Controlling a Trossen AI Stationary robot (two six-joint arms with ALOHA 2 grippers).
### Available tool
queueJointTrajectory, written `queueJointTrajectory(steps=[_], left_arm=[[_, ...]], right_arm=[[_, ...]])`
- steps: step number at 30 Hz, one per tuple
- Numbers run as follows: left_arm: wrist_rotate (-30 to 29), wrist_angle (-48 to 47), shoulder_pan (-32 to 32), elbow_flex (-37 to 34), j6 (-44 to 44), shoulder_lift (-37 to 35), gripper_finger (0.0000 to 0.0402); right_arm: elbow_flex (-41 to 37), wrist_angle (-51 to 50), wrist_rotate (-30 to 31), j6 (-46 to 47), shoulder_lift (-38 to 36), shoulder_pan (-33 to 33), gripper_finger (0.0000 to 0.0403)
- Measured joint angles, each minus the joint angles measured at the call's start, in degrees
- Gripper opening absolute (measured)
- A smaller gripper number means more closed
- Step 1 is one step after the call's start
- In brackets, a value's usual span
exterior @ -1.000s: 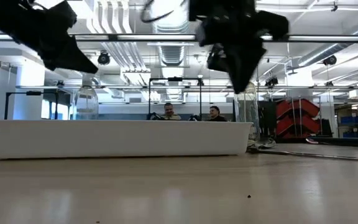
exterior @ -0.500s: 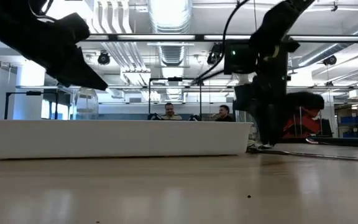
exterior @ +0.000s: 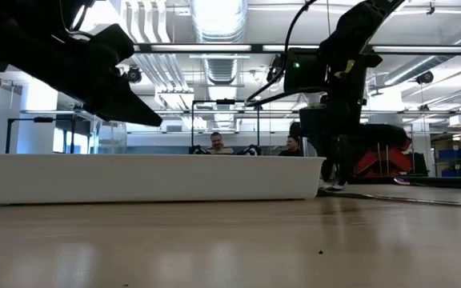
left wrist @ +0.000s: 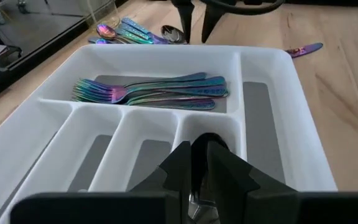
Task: Sort silverware
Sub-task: Put the black spoon with the other black spoons on the silverware tray
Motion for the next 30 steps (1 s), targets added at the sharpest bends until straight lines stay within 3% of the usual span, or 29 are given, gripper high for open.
queueJointTrajectory(steps=[8, 15, 23, 30], left_arm=[[0.0, 1.15, 0.0, 0.0, -0.27, 1.72, 0.0039], [-0.02, 2.85, 0.0, 0.0, -0.27, 1.92, 0.0039], [-0.35, 11.82, 0.0, 0.02, 1.31, 1.92, 0.0039], [-0.48, 13.29, 0.0, 0.23, 2.74, 1.92, 0.0039]], right_arm=[[-1.11, 2.58, -0.04, -2.66, 3.12, -0.45, 0.0106], [-0.83, 1.45, -2.59, 0.0, 4.01, -0.45, 0.0011], [1.35, -10.13, -3.23, 10.26, 2.83, -0.21, 0.0003], [1.54, -21.2, -2.85, 19.16, -3.19, 1.89, 0.0001]])
